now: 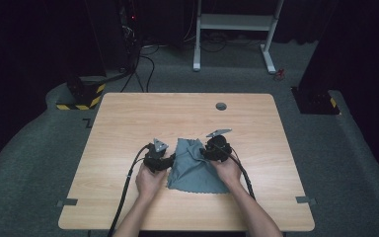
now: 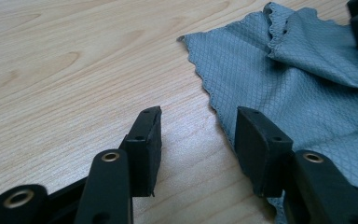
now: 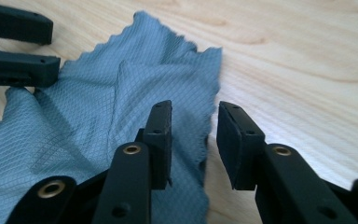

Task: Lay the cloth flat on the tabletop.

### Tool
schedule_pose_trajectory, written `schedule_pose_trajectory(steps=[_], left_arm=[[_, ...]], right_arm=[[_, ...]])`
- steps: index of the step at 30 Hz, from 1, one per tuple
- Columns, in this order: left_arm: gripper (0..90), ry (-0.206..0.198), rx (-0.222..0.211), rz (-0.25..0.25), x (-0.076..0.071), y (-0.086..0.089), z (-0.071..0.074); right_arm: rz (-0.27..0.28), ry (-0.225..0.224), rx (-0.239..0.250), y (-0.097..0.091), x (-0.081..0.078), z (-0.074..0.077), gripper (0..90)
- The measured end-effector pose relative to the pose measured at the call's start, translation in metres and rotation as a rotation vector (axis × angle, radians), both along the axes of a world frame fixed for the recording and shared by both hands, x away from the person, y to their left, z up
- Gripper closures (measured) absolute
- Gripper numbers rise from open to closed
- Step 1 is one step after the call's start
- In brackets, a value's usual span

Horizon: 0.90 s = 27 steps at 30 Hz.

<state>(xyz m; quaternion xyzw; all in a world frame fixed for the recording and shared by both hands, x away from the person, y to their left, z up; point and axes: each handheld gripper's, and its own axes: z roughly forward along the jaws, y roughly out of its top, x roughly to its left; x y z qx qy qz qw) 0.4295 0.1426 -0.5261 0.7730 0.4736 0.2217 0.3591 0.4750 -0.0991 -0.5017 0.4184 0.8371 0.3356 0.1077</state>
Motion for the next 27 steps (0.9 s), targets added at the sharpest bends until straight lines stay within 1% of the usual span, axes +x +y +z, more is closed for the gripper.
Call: schedule_pose_trajectory(steps=[2, 4, 5, 7, 10, 12, 14, 19, 21, 24, 27], left_arm=[[51.5, 0.000, 0.000, 0.001, 0.000, 0.000, 0.000], [51.4, 0.000, 0.000, 0.001, 0.000, 0.000, 0.000], [51.4, -0.001, -0.001, 0.001, 0.000, 0.000, 0.000], [51.4, -0.001, 0.000, 0.001, 0.000, 0.000, 0.000], [51.5, -0.001, 0.000, 0.001, 0.000, 0.000, 0.000], [51.5, -0.001, 0.000, 0.000, 0.000, 0.000, 0.000], [51.6, -0.001, 0.000, -0.001, 0.000, 0.000, 0.000], [51.8, 0.002, -0.005, -0.003, 0.001, 0.000, 0.000], [54.0, 0.006, -0.005, -0.012, 0.002, 0.000, 0.001], [56.3, 0.040, 0.009, -0.016, 0.008, -0.004, 0.005], [54.7, 0.059, 0.022, -0.018, 0.016, -0.007, 0.007]], right_arm=[[0.012, 0.011, -0.013, 0.003, 0.000, -0.001, 76.0], [0.029, -0.012, -0.032, 0.004, -0.001, 0.000, 85.6], [0.036, -0.031, -0.039, 0.004, -0.002, 0.001, 87.3], [0.031, -0.051, -0.041, 0.003, -0.003, 0.005, 88.5], [0.040, -0.083, -0.037, -0.002, -0.004, 0.011, 88.6], [0.034, -0.087, -0.025, -0.007, -0.004, 0.014, 88.3], [0.021, -0.097, -0.033, -0.013, -0.003, 0.015, 88.3], [-0.048, -0.093, -0.055, -0.034, 0.003, 0.013, 88.6], [-0.073, -0.097, -0.074, -0.042, 0.006, 0.012, 88.6], [-0.112, -0.097, -0.112, -0.055, 0.011, 0.008, 88.6], [-0.149, -0.090, -0.130, -0.066, 0.015, 0.004, 88.5]])
